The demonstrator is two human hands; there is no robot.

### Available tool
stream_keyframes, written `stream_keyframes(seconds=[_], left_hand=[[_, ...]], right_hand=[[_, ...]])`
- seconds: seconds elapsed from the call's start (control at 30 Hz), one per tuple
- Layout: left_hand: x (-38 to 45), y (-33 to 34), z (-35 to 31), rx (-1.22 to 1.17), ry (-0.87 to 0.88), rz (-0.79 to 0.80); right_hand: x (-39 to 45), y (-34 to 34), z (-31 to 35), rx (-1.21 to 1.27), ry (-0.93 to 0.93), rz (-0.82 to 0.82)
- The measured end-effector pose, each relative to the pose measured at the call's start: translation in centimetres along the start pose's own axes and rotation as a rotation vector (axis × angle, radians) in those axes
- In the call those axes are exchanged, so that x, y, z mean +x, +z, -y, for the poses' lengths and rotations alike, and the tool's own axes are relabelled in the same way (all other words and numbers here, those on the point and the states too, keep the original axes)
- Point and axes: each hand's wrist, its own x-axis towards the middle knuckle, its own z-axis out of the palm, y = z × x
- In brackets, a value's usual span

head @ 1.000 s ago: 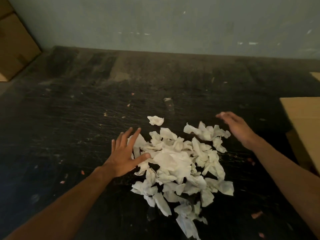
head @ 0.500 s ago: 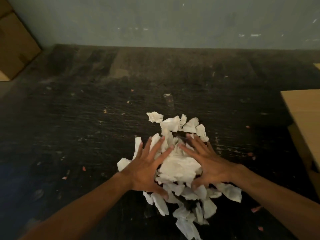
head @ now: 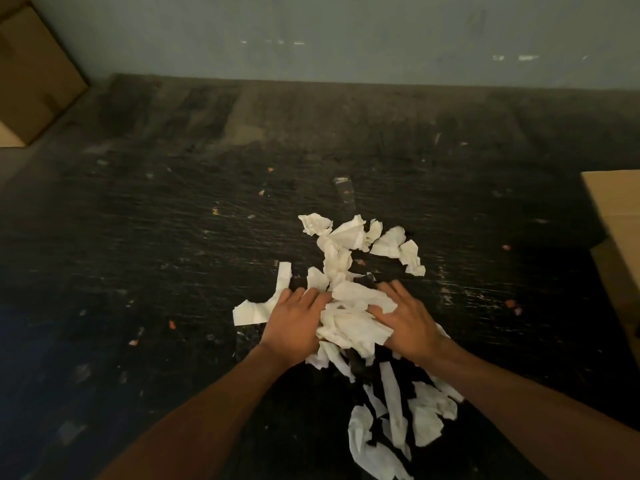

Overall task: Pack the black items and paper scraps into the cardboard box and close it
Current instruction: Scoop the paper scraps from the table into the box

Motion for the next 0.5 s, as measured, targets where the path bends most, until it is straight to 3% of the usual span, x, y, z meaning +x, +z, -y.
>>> stream_keyframes(seconds=[0.2,0.5], left_hand=[[0.7,-1.5,0.0,-0.136,-0.152,0.065],[0.6,-7.2,-0.5,-0.365,-0.146,-0.130]], right_hand=[[2.1,-1.6,-0.5,0.435,0.171,0.112],[2.8,-7.8,2.1,0.690,0.405,0.042]])
